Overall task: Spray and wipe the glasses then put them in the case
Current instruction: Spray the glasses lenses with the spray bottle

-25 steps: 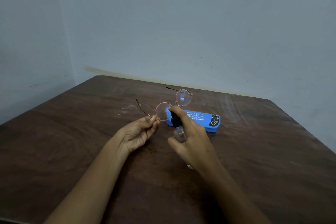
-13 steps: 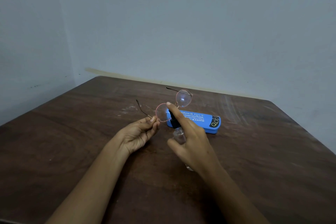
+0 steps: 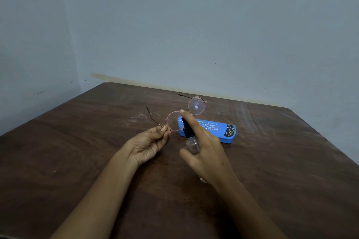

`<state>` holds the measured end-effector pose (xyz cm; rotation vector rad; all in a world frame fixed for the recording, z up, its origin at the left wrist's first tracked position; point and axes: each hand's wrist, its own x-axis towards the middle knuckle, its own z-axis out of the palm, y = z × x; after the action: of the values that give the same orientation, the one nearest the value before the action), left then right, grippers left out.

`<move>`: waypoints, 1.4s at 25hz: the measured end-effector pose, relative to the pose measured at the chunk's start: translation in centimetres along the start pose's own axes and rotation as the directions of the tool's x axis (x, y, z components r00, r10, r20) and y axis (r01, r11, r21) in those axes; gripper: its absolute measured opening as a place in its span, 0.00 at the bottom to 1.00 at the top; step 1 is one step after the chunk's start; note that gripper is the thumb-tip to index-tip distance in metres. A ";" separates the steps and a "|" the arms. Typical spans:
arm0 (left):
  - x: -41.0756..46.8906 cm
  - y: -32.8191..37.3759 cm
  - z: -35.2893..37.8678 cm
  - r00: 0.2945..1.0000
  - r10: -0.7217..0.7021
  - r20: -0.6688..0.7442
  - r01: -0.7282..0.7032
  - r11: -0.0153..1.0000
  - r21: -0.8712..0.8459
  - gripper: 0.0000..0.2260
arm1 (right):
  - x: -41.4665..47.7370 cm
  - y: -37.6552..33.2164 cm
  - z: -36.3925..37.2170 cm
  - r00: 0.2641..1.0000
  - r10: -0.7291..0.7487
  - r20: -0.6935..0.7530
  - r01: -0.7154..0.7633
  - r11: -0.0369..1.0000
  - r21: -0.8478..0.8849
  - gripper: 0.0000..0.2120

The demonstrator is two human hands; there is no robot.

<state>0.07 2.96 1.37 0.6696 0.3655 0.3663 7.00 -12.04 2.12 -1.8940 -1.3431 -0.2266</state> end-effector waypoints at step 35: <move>-0.3 -0.2 0.3 1.000 0.000 -0.023 0.002 0.997 0.071 0.12 | 0.5 2.3 -2.2 0.954 0.131 -0.269 -0.090 0.983 0.158 0.34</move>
<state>-0.01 2.59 1.50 0.7351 0.4019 0.3619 9.79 -13.44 2.77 -1.7367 -1.0330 -0.3182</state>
